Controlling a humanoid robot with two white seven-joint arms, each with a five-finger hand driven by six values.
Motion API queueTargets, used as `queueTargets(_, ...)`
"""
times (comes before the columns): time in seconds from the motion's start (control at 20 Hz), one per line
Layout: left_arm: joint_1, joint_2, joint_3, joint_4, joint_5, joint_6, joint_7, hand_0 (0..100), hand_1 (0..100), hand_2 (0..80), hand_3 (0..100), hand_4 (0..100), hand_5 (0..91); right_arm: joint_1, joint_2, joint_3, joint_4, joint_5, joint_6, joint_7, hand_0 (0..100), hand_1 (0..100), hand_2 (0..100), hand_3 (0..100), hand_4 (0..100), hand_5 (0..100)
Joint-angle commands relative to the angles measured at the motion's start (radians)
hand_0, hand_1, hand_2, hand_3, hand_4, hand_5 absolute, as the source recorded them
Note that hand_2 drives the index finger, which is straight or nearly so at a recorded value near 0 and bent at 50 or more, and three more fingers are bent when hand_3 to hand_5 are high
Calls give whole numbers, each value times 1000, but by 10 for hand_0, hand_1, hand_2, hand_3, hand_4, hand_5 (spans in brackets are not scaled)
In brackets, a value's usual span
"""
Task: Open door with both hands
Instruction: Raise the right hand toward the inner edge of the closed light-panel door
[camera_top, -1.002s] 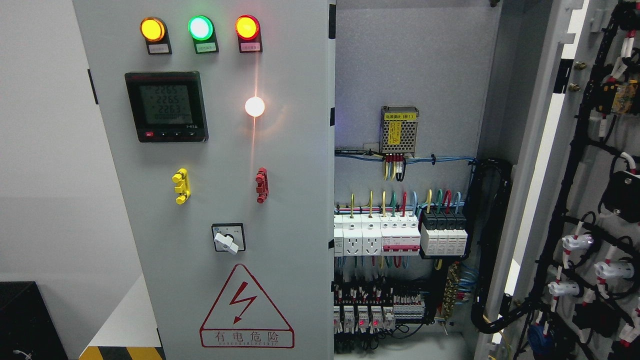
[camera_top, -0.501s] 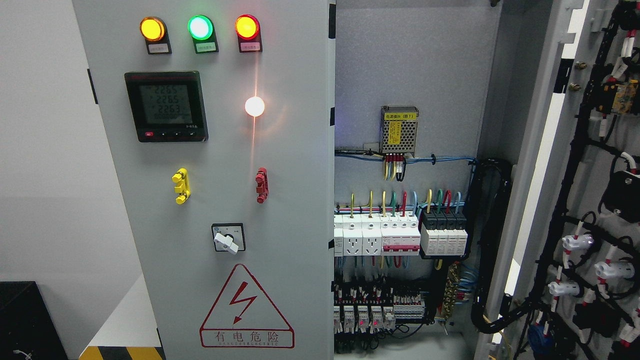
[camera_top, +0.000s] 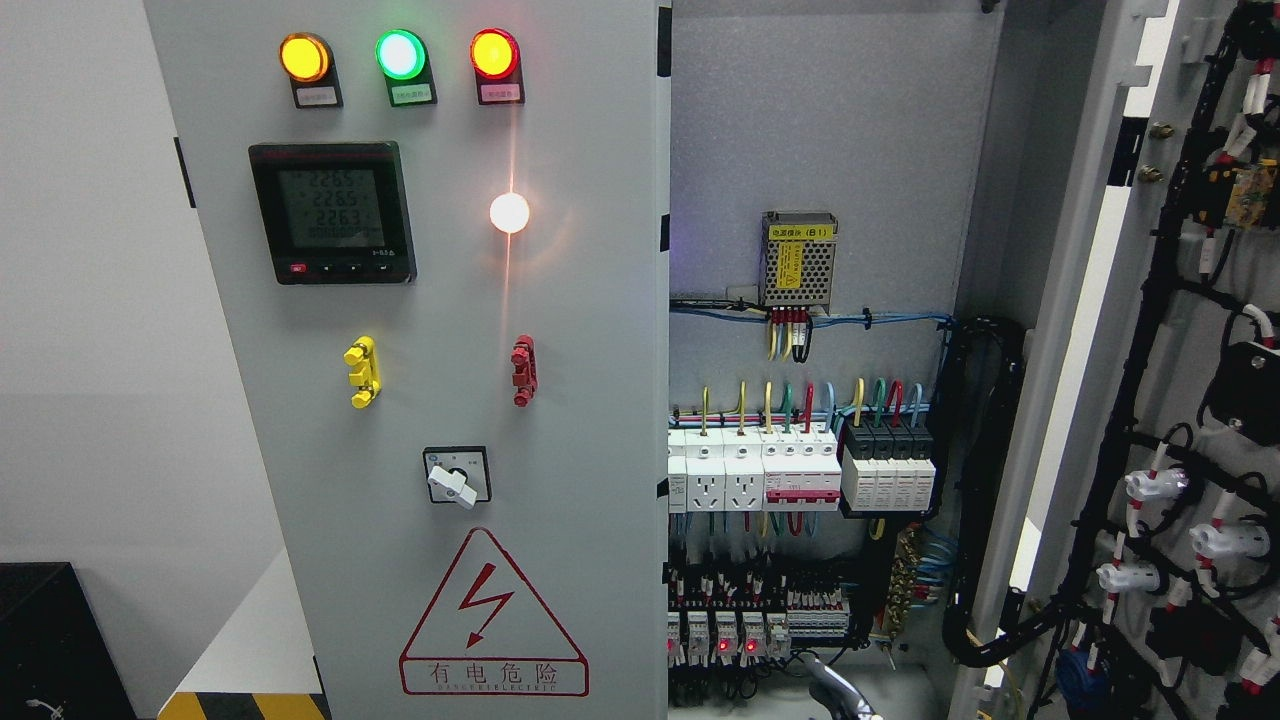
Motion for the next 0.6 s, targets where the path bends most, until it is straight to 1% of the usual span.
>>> queueTargets(0.0, 0, 0, 21, 0, 0, 0, 1, 0, 0, 0, 0, 0, 0, -124, 6, 20, 28, 1, 28, -1, 191, 0, 0, 0, 0, 0)
queueTargets(0.05, 0, 0, 21, 0, 0, 0, 1, 0, 0, 0, 0, 0, 0, -140, 8, 20, 32, 1, 46, -1, 191, 0, 0, 0, 0, 0)
queueTargets(0.15, 0, 0, 21, 0, 0, 0, 1, 0, 0, 0, 0, 0, 0, -169, 9, 23, 37, -2, 104, -1, 190, 0, 0, 0, 0, 0)
queueTargets(0.25, 0, 0, 21, 0, 0, 0, 1, 0, 0, 0, 0, 0, 0, -210, 21, 49, 49, -1, 152, -1, 190, 0, 0, 0, 0, 0)
queueTargets(0.4, 0, 0, 21, 0, 0, 0, 1, 0, 0, 0, 0, 0, 0, -263, 43, 56, 74, 1, 180, -1, 190, 0, 0, 0, 0, 0)
queueTargets(0.55, 0, 0, 21, 0, 0, 0, 1, 0, 0, 0, 0, 0, 0, -327, 47, 59, 126, 1, 194, -1, 190, 0, 0, 0, 0, 0)
